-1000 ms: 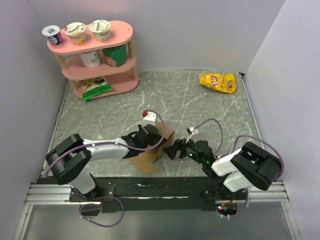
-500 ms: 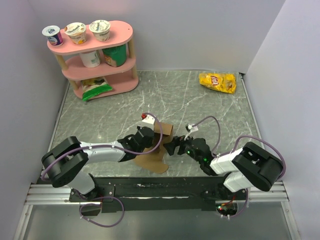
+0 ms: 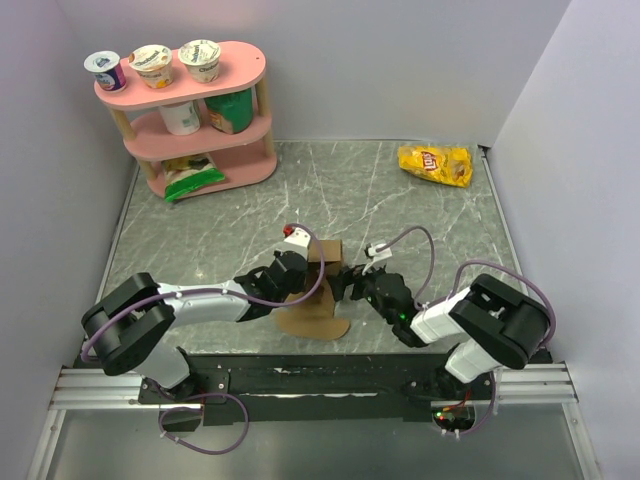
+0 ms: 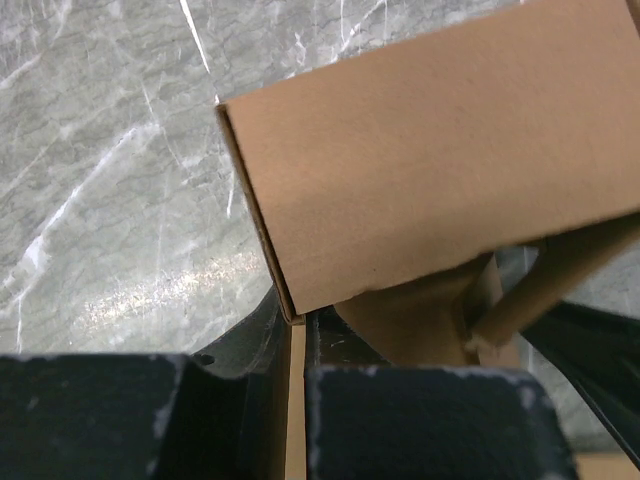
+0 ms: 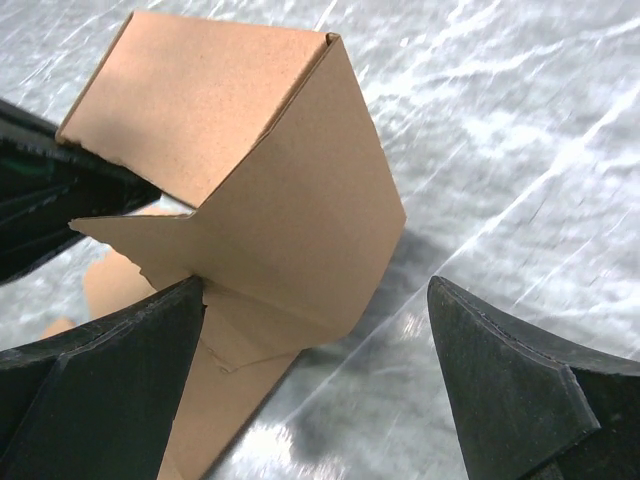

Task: Fold the paper box

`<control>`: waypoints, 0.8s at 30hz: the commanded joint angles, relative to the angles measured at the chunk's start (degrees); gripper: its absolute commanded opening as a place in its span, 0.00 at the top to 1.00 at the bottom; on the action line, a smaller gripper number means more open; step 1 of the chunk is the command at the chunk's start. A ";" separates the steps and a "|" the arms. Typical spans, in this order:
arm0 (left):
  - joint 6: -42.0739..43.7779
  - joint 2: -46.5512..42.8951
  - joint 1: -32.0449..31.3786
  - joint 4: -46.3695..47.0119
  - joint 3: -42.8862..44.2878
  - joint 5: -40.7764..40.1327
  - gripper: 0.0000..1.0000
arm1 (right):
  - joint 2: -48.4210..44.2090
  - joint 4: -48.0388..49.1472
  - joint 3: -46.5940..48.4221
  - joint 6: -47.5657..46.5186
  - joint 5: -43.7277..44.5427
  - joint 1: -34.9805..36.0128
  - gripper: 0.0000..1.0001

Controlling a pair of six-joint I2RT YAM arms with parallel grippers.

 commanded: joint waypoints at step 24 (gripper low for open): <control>-2.44 -1.93 1.30 -6.62 0.03 16.86 0.99 | 8.89 12.88 8.41 -9.47 -4.00 -3.15 0.01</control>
